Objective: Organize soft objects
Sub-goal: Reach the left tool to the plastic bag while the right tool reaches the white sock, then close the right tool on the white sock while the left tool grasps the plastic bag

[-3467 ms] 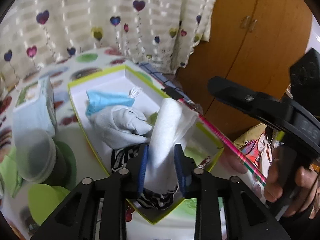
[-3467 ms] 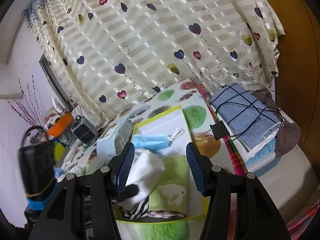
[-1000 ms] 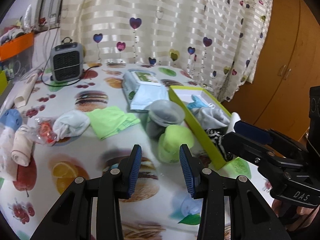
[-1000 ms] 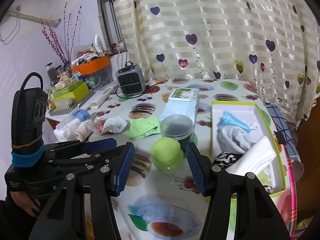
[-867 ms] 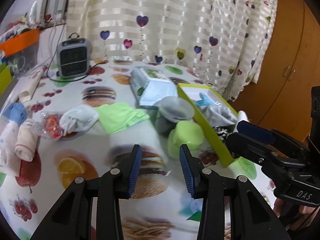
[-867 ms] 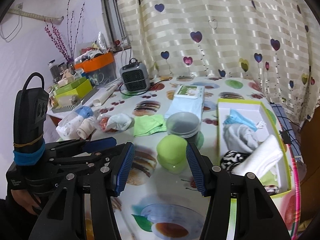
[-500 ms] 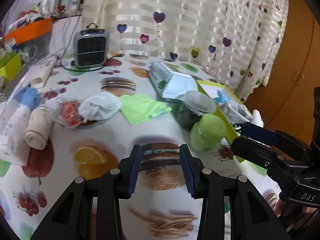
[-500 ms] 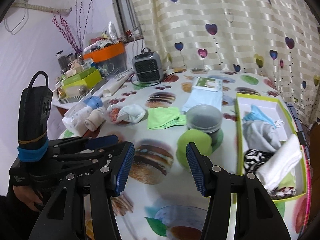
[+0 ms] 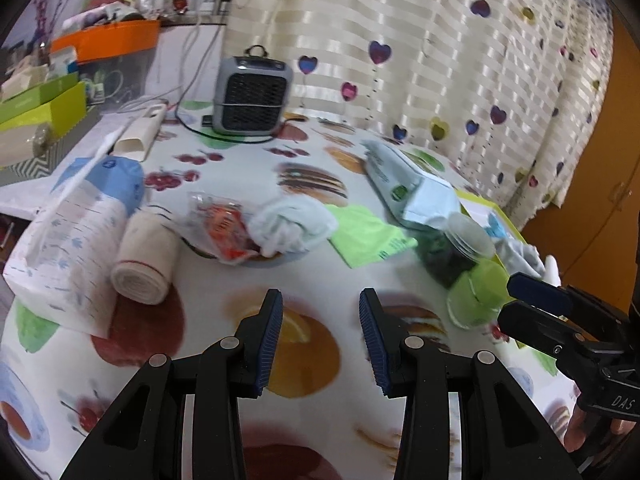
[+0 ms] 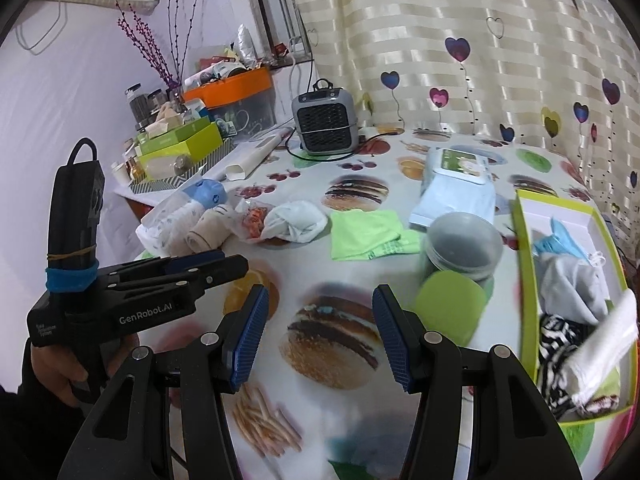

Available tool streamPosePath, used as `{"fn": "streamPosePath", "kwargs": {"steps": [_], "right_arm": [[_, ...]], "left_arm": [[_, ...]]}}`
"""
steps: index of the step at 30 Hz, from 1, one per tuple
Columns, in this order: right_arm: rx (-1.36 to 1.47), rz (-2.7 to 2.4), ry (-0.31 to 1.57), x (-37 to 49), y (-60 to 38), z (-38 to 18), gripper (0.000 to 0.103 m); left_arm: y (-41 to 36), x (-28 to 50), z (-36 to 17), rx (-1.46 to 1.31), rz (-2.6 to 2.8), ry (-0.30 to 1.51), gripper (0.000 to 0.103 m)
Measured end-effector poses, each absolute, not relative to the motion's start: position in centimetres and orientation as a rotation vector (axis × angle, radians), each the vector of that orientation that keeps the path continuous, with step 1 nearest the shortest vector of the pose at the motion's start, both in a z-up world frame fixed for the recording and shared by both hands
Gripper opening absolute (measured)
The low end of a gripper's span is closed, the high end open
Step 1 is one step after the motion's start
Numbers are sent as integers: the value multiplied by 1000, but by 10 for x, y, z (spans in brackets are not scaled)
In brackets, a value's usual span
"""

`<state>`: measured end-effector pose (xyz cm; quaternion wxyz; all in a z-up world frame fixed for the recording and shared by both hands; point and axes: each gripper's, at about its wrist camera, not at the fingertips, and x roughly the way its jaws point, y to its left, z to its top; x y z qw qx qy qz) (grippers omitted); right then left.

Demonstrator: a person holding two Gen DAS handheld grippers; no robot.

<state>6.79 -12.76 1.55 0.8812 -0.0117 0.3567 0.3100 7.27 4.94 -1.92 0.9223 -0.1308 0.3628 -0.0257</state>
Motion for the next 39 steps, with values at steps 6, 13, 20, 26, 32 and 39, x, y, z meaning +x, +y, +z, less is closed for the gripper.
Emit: {"fn": "streamPosePath", "kwargs": {"steps": [6, 13, 20, 26, 32, 39], "right_arm": [[-39, 679, 740, 89, -95, 15, 55], [-29, 697, 768, 131, -57, 3, 55], [5, 671, 820, 171, -36, -18, 55], [-4, 673, 878, 191, -21, -37, 55], [-5, 709, 912, 188, -15, -43, 38], [-12, 680, 813, 171, -32, -17, 26]], "left_arm": [[73, 79, -18, -289, -14, 728, 41], [99, 83, -17, -297, 36, 717, 41], [114, 92, -17, -295, 63, 709, 43], [120, 103, -21, -301, 66, 721, 44], [118, 113, -23, -290, 63, 731, 45], [116, 125, -22, -277, 68, 742, 46]]}}
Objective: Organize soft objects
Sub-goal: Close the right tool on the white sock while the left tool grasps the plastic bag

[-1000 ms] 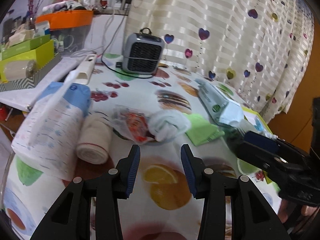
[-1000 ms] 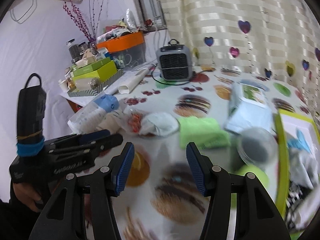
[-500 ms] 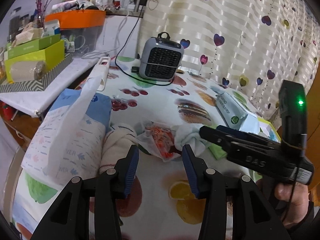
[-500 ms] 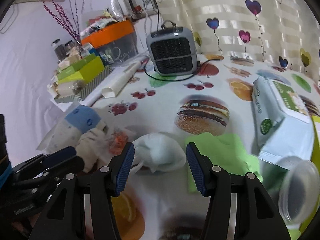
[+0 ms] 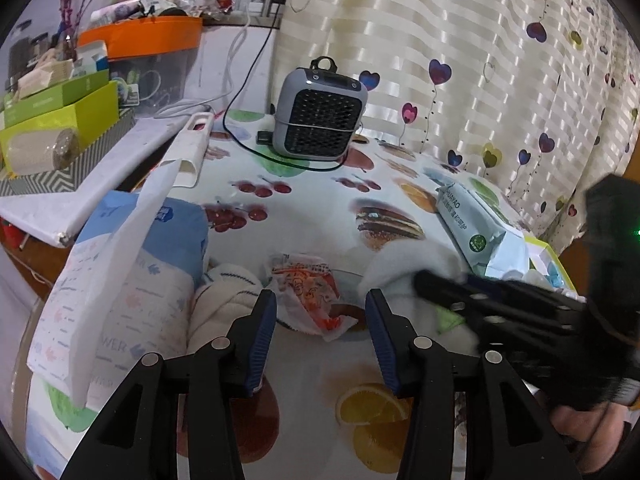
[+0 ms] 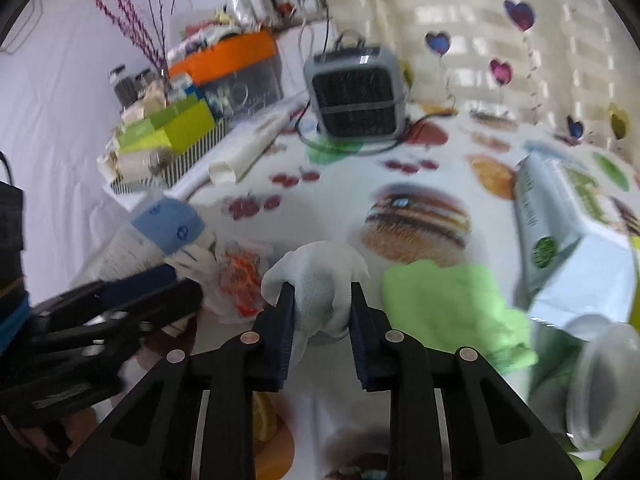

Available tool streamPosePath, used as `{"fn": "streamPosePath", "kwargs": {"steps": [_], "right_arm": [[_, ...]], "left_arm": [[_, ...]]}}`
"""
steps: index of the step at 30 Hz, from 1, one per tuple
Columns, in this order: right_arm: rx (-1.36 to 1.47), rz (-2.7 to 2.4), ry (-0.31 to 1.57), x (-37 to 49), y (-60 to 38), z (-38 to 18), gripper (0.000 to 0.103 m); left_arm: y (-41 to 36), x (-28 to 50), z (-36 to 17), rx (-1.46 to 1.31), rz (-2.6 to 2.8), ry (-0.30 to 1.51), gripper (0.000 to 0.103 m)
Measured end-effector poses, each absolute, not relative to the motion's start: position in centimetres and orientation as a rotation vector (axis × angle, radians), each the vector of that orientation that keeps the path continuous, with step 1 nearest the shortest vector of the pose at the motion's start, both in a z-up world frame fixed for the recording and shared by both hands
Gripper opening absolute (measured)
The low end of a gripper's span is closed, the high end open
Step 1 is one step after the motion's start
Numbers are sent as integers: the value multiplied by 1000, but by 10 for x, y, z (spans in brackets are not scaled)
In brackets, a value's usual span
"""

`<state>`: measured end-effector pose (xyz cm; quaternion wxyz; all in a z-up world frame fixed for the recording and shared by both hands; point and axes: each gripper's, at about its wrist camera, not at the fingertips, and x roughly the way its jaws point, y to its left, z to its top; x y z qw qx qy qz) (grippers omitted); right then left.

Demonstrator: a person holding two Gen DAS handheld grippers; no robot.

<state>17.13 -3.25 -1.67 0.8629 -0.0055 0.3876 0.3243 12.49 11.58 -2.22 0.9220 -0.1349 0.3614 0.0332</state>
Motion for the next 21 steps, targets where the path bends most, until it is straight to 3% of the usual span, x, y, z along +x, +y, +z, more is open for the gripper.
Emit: {"fn": "streamPosePath", "kwargs": {"steps": [8, 21], "right_arm": [[39, 632, 759, 160, -62, 5, 26], [82, 613, 736, 152, -88, 14, 26]], "left_arm": [[110, 150, -24, -224, 95, 754, 51], [82, 183, -56, -34, 180, 820, 51]]}}
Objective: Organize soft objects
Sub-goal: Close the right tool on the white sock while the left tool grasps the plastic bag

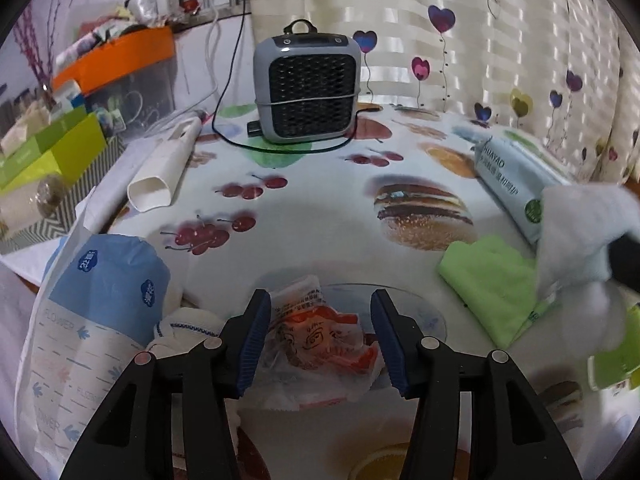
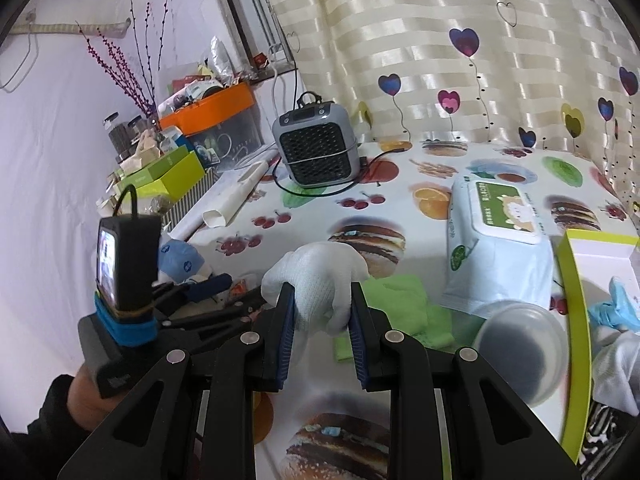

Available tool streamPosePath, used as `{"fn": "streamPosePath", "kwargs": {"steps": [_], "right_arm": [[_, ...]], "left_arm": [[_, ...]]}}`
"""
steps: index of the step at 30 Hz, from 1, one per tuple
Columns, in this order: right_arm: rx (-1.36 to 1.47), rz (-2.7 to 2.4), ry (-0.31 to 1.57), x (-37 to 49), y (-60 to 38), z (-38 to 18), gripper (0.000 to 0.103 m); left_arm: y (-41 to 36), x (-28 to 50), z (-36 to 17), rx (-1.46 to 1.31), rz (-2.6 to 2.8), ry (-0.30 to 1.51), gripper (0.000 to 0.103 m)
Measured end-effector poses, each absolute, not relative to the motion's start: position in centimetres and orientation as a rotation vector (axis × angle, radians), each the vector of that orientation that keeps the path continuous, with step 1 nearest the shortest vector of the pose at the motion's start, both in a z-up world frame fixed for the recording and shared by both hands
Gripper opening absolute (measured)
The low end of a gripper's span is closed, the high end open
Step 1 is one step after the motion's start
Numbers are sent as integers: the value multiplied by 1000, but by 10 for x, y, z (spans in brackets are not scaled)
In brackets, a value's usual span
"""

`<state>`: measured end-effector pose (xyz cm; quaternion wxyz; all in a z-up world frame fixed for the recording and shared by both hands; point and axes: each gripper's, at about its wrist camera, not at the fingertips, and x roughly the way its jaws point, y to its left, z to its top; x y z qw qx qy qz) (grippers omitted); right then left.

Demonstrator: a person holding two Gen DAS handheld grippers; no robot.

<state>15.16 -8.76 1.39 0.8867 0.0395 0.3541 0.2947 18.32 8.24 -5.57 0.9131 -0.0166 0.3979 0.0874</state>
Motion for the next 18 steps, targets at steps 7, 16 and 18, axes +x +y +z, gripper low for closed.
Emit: {"fn": "streamPosePath", "kwargs": {"steps": [7, 16, 18], "right_arm": [[88, 602, 714, 138, -100, 23, 26], [90, 583, 684, 117, -118, 35, 26], [92, 583, 680, 112, -122, 37, 26]], "left_arm": [[73, 182, -57, 7, 186, 836, 25], [60, 143, -30, -89, 127, 752, 20], [56, 135, -24, -99, 103, 740, 19]]}}
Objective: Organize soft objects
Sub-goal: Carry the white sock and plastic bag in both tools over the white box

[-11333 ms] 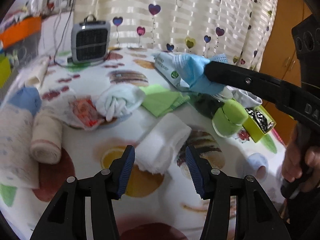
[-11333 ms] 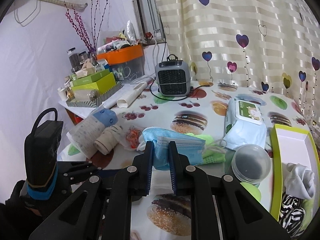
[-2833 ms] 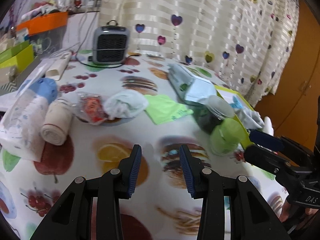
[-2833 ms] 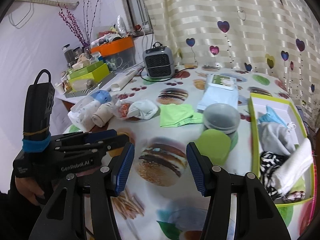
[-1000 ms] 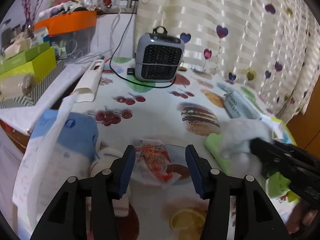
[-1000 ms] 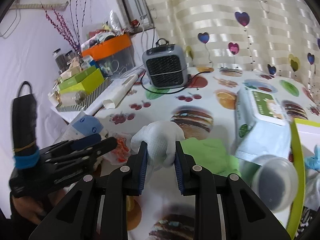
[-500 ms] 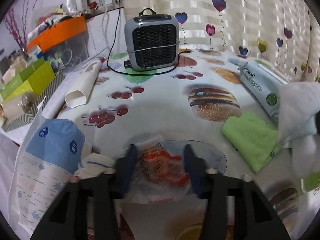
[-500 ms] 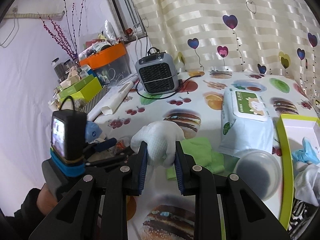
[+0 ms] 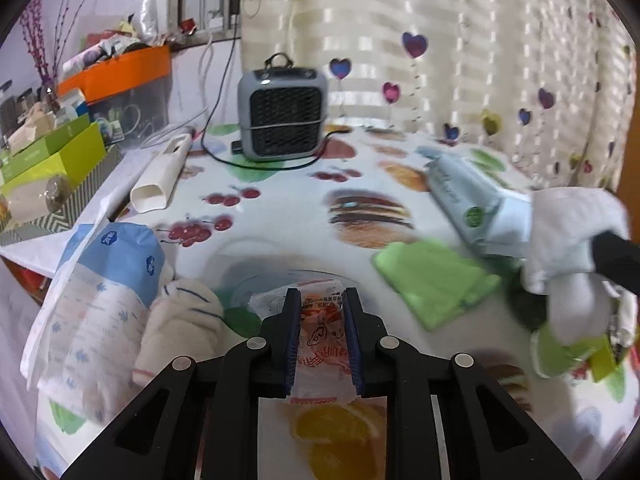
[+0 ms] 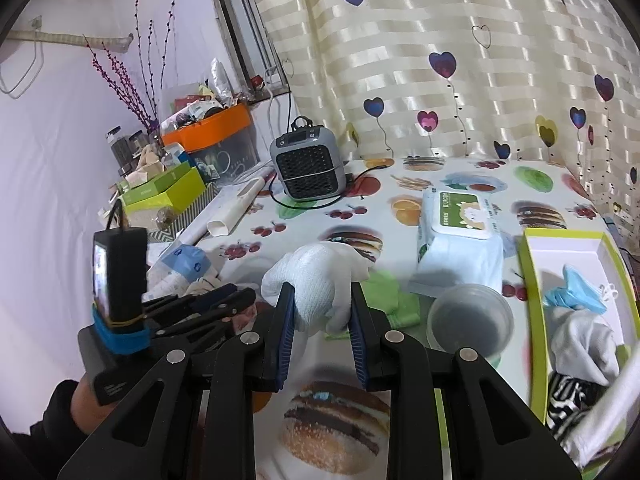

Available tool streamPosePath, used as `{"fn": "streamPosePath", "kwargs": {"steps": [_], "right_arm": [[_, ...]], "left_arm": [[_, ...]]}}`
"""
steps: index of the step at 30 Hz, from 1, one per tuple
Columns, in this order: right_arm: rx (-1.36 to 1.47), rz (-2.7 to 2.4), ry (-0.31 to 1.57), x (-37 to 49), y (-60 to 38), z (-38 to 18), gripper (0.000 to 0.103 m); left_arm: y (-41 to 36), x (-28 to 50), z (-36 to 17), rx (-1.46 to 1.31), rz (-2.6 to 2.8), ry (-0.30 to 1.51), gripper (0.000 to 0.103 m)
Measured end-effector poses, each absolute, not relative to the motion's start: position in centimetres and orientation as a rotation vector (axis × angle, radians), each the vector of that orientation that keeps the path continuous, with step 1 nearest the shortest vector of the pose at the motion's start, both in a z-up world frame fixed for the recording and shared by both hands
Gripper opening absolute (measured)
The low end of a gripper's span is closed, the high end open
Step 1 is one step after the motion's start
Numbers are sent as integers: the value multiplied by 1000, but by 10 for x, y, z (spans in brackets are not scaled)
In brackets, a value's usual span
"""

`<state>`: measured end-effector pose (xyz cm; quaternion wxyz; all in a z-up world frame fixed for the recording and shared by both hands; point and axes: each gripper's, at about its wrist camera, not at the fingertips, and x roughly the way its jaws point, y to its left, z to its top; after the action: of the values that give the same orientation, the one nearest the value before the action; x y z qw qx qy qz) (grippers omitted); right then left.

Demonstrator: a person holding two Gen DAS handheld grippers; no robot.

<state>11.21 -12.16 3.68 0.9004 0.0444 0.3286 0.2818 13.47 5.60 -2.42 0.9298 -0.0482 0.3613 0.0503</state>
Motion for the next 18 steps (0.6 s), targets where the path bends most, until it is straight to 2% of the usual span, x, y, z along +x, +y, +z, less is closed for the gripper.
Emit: {"fn": "streamPosePath", "kwargs": {"steps": [18], "right_arm": [[125, 571, 647, 88, -155, 48, 26]], "left_arm": [[30, 70, 30, -136, -31, 603, 19]]}}
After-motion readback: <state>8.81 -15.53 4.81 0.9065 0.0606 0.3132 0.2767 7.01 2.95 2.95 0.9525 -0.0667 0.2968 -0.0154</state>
